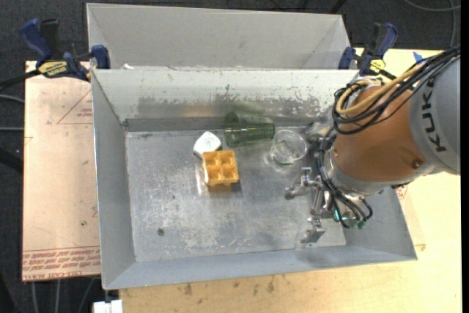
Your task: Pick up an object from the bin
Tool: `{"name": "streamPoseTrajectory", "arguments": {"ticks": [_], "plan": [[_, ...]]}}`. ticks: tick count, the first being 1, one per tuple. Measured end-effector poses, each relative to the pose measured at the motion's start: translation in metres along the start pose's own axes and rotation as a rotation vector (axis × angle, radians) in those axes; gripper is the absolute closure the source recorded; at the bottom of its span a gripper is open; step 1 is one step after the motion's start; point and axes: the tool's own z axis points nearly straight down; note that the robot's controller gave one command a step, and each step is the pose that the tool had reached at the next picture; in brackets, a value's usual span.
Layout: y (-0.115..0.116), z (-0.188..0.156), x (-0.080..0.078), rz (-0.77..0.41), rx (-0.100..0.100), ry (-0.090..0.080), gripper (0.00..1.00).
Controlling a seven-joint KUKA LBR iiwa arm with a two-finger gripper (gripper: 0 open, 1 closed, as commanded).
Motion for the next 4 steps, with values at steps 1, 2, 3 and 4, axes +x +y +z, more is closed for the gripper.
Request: {"name": "streamPoseTrajectory", "arguments": {"ticks": [1,2,3,4], "plan": [[0.0,-0.003,-0.002,-0.001,0.0,-0.008,0.0],[0.016,0.029,-0.008,-0.122,0.003,-0.015,0.0],[0.053,0.051,-0.017,-0.231,0.001,-0.011,0.0],[0.1,0.058,-0.023,-0.285,0.001,-0.01,0.0]]}}
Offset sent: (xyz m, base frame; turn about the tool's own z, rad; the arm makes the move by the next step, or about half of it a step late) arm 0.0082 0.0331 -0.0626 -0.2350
